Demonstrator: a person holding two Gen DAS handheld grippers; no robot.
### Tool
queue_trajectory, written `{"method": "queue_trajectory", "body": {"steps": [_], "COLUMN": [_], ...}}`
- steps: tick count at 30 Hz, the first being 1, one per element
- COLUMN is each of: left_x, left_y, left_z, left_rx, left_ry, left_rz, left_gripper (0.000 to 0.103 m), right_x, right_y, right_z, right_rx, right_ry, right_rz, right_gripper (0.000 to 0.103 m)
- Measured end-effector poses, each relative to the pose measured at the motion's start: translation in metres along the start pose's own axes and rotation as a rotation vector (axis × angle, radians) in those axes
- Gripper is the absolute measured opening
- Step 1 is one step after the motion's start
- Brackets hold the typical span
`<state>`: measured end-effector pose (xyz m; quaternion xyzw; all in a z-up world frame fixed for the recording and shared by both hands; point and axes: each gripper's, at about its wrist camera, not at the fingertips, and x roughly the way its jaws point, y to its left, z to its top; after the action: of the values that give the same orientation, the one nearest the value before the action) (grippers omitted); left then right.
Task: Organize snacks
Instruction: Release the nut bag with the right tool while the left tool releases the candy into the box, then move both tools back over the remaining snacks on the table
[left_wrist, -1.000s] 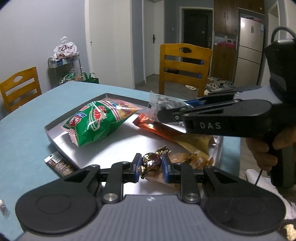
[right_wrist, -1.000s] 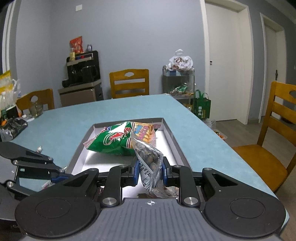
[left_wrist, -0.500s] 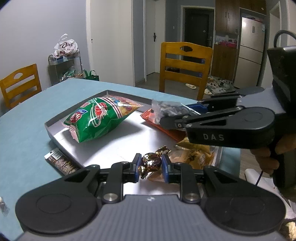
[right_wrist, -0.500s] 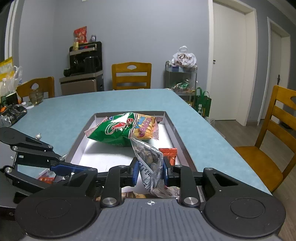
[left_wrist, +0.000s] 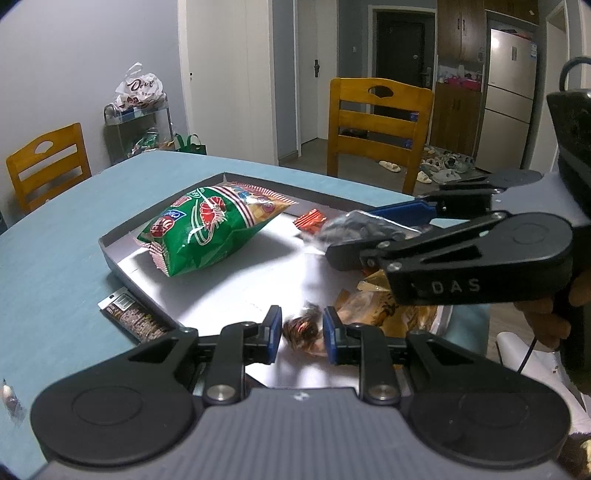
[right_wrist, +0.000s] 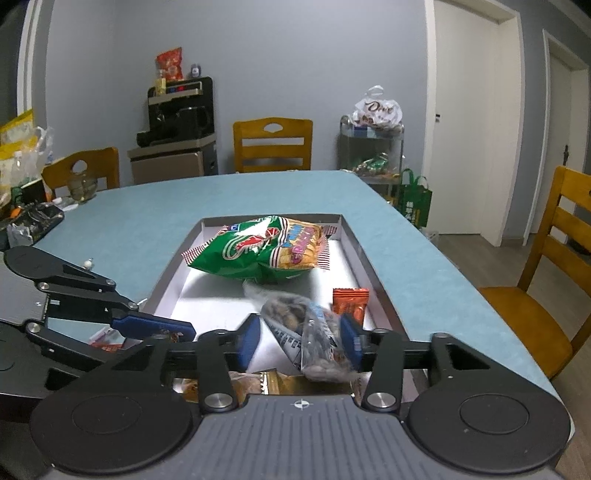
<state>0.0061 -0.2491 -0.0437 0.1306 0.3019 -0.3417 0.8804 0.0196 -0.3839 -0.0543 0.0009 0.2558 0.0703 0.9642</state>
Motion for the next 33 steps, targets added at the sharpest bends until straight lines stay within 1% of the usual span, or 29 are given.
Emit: {"method": "queue_trajectory", "body": {"steps": [2,4,5,6,7,8,10,11,12,13,14,20,28,33], "left_x": [0.0,0.0,0.0,-0.001,-0.001,-0.003,-0.004,-0.005,-0.005,-0.005,-0.005,-0.007,-0.022,-0.037], "left_y": [0.001,0.001,0.002,0.003,0.004,0.004,0.003,0.002,0.001,0.002,0.002,0.006,0.012,0.025], "left_z": [0.0,0.0,0.001,0.001,0.001,0.001,0.002,0.002,0.002,0.002,0.002,0.002,0.001,0.0], "left_rx": [-0.006,-0.015,-0.021,-0.028,-0.034,-0.036,-0.033,-0.028,-0.024,-0.025,-0.028,-0.047,-0.057,-0.076], "left_ry": [0.002,-0.001,-0.002,-0.004,-0.006,-0.013,-0.024,-0.03,-0.031,-0.028,-0.025,-0.015,-0.044,-0.07], "left_rz": [0.014,0.03,0.038,0.046,0.051,0.054,0.061,0.073,0.089,0.101,0.104,0.119,0.142,0.172], "left_gripper": [0.029,0.044,0.049,0.061,0.071,0.075,0.088,0.091,0.097,0.098,0.098,0.099,0.099,0.099], "right_x": [0.0,-0.001,-0.002,-0.003,-0.004,-0.004,-0.006,-0.006,-0.007,-0.008,-0.009,-0.013,-0.015,-0.015], "right_y": [0.0,0.0,0.0,-0.001,-0.001,-0.001,-0.003,-0.003,-0.005,-0.005,-0.007,-0.01,-0.006,-0.001], "right_z": [0.0,0.001,0.001,0.001,0.001,0.002,0.002,0.003,0.003,0.003,0.004,0.004,0.006,0.009], "right_rx": [0.004,0.008,0.01,0.013,0.018,0.023,0.04,0.048,0.06,0.074,0.087,0.126,0.147,0.159], "right_ry": [0.001,-0.003,-0.006,-0.007,-0.01,-0.014,-0.023,-0.025,-0.029,-0.035,-0.042,-0.051,-0.051,-0.043], "right_rz": [0.005,0.006,0.01,0.012,0.013,0.011,0.012,0.013,0.011,0.007,0.002,-0.01,-0.008,-0.003], "right_gripper": [0.055,0.057,0.06,0.062,0.067,0.073,0.077,0.081,0.084,0.088,0.09,0.093,0.097,0.098]}}
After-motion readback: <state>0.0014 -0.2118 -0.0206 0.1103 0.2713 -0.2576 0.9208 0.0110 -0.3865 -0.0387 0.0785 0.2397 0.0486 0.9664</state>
